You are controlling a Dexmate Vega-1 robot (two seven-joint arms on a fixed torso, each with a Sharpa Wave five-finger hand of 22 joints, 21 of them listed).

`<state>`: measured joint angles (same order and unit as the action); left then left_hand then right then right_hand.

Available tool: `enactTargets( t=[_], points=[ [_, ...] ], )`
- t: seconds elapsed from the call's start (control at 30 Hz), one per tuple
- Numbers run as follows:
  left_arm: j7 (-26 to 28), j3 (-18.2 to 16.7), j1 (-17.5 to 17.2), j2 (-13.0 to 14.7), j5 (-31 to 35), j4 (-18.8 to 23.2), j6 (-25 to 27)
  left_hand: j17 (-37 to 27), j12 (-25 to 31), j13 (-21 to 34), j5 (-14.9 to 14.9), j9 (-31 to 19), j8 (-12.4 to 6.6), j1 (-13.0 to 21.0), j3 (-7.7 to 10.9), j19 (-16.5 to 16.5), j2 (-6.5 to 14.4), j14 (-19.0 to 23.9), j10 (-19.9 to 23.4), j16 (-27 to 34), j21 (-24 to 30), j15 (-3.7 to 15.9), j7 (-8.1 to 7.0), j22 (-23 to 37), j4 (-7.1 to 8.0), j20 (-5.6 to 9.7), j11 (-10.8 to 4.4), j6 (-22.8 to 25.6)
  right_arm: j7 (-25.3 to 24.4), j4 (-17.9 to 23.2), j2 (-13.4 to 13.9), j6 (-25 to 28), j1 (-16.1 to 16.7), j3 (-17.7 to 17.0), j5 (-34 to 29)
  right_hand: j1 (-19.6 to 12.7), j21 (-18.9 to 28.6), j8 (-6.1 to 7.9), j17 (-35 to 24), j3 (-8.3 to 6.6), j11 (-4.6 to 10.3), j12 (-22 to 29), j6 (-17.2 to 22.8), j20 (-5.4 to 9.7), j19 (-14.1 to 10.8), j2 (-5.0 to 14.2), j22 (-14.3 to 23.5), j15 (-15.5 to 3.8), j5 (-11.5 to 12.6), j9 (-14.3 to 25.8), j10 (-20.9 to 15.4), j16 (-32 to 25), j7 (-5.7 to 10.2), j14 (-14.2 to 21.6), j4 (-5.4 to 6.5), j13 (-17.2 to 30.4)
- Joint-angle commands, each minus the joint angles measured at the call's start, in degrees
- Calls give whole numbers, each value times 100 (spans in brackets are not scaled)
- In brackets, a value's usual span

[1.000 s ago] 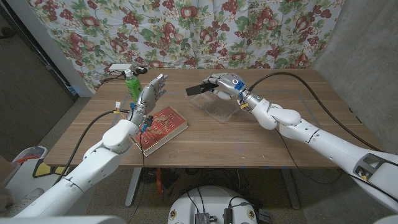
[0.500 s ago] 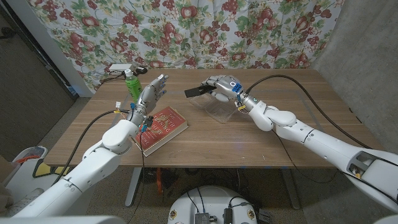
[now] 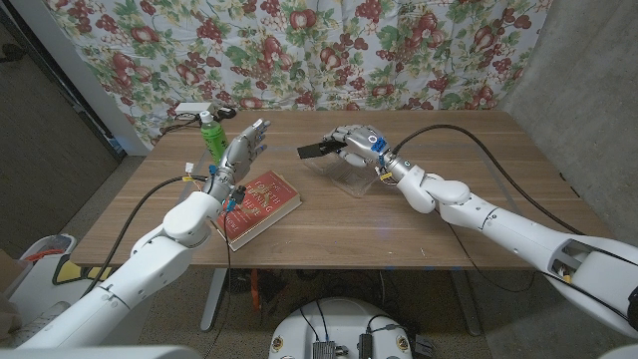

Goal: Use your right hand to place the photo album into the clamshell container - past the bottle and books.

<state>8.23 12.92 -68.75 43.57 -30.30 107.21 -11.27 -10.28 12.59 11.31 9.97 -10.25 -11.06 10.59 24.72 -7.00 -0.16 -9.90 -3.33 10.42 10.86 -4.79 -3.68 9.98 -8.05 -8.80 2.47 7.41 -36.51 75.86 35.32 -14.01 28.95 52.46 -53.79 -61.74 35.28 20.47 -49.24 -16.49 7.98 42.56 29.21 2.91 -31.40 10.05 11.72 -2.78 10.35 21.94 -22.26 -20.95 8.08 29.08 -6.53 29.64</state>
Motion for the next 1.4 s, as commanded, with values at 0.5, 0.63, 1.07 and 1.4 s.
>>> enactTargets(
  t=[0.5,0.63,1.07,1.4],
  points=[
    [-79,48,99,0,2,-12,24,-21,24,12,5,-23,22,23,-5,5,13,-369,11,33,27,-17,-10,18,5,26,15,37,-114,-317,-99,196,-92,232,205,31,43,-87,-51,-77,-28,-54,-140,916,151,22,-12,-984,4,46,117,135,-21,-199,54,50],
    [-104,69,138,0,2,-31,34,-21,24,12,5,-23,21,22,-6,3,13,-375,11,31,26,-16,-5,18,5,28,17,39,-84,-258,-62,219,-53,223,248,30,37,-106,-65,-83,-32,-72,-172,919,197,18,-17,-994,5,49,152,151,-19,-234,52,51],
    [-93,79,137,-5,-10,-47,29,-21,25,12,5,-23,21,23,-10,2,15,-374,15,32,26,-19,-9,18,6,26,14,39,64,-252,-2,190,12,250,312,28,35,-150,-80,-114,-17,-111,-238,911,275,25,-34,-1003,13,59,206,222,4,-342,53,51],
    [-77,65,95,-1,-16,-44,16,-21,26,12,5,-23,20,23,-12,5,16,-375,17,32,28,-17,-7,18,6,27,21,44,183,-197,22,255,108,228,379,21,38,-164,-98,-126,5,-130,-248,908,304,14,-44,-1008,17,64,225,241,22,-366,45,48]
  ],
)
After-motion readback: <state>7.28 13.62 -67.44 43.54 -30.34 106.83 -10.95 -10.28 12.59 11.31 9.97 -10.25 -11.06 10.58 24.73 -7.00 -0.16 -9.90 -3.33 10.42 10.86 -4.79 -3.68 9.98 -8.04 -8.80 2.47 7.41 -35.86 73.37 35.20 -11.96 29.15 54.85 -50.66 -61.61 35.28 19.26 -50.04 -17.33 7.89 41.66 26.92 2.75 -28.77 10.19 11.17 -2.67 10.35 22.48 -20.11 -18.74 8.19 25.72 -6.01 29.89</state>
